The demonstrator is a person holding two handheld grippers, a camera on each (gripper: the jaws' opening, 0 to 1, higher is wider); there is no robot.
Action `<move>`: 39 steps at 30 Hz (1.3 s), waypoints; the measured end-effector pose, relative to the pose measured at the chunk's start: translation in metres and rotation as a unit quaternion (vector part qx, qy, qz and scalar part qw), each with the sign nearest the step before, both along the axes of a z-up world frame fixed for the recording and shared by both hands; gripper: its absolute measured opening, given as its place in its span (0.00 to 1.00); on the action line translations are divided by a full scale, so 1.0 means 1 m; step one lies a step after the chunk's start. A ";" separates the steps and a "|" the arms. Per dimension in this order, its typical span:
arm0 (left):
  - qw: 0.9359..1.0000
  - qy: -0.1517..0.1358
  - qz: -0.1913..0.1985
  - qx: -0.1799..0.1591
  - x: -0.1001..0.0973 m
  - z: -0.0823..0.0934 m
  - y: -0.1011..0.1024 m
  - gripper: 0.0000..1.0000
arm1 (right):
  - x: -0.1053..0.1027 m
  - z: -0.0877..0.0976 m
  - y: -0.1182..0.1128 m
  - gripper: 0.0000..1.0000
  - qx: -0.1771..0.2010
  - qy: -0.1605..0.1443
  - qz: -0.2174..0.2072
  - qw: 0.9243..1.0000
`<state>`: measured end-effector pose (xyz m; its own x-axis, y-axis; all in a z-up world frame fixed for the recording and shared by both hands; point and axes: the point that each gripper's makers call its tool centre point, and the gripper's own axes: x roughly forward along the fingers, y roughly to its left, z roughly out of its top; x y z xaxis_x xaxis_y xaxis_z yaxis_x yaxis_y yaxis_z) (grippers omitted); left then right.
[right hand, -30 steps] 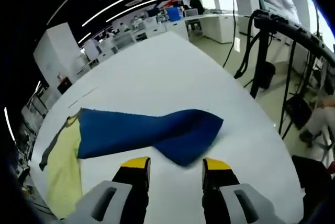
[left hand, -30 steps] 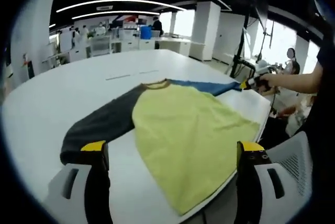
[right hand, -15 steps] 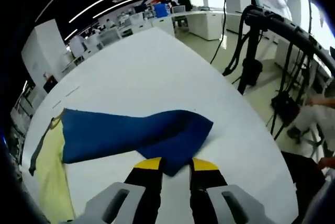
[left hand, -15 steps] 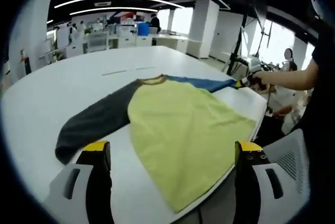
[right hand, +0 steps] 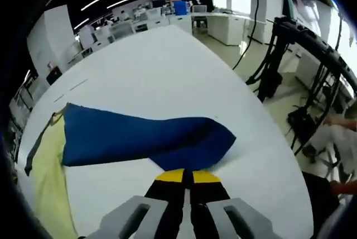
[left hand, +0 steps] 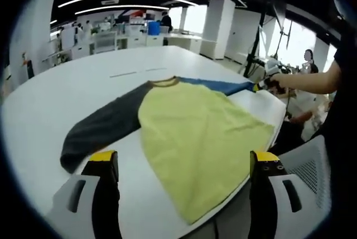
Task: Fold the garment on the visible template until the final outline fits inside the template.
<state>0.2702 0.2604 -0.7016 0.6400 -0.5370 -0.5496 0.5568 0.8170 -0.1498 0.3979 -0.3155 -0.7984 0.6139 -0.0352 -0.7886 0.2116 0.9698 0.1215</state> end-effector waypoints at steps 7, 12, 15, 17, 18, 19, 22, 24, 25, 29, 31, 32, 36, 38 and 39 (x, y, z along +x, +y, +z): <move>1.000 -0.003 -0.002 -0.001 0.002 0.002 -0.001 0.95 | -0.003 0.016 0.006 0.00 0.000 -0.006 0.023 1.000; 1.000 -0.002 -0.006 0.003 0.001 0.001 -0.002 0.96 | -0.006 0.031 -0.001 0.00 -0.010 -0.008 0.040 0.999; 1.000 -0.004 -0.008 0.001 0.001 0.002 -0.004 0.96 | -0.011 0.039 0.007 0.00 -0.020 -0.004 0.049 0.999; 1.000 -0.003 -0.009 0.002 0.001 0.002 -0.004 0.96 | -0.013 0.041 0.005 0.00 -0.018 -0.001 0.050 0.999; 1.000 -0.002 -0.009 0.003 0.001 0.002 -0.004 0.96 | -0.013 0.041 0.003 0.00 -0.018 0.001 0.050 0.999; 1.000 -0.003 -0.009 0.004 0.001 0.002 -0.004 0.96 | -0.014 0.039 0.002 0.00 -0.018 0.006 0.053 0.998; 1.000 -0.004 -0.010 0.002 0.001 0.003 -0.004 0.96 | -0.016 0.036 -0.002 0.00 -0.019 0.016 0.064 0.998; 1.000 -0.004 -0.010 0.001 0.000 0.003 -0.004 0.96 | -0.017 0.034 -0.005 0.00 -0.021 0.021 0.062 0.998; 1.000 -0.005 -0.012 0.001 0.000 0.003 -0.005 0.96 | -0.016 0.029 -0.013 0.00 -0.020 0.025 0.061 0.998; 1.000 -0.006 -0.014 0.001 -0.001 0.002 -0.006 0.97 | -0.014 0.025 -0.016 0.00 -0.008 0.029 0.055 0.998; 1.000 -0.005 -0.016 0.004 -0.001 0.001 -0.007 0.98 | -0.013 0.022 -0.018 0.00 -0.007 0.033 0.053 0.998; 1.000 -0.005 -0.016 0.005 -0.001 0.001 -0.007 0.98 | -0.012 0.021 -0.020 0.00 -0.006 0.033 0.052 0.998; 1.000 -0.005 -0.015 0.006 -0.002 0.000 -0.006 0.98 | -0.011 0.020 -0.018 0.00 0.002 0.033 0.048 0.998; 1.000 -0.003 -0.013 0.007 -0.003 -0.001 -0.005 0.98 | -0.011 0.022 -0.017 0.00 0.004 0.030 0.048 0.998; 1.000 -0.002 -0.013 0.009 -0.003 -0.001 -0.005 0.98 | -0.010 0.024 -0.016 0.00 0.006 0.028 0.047 0.998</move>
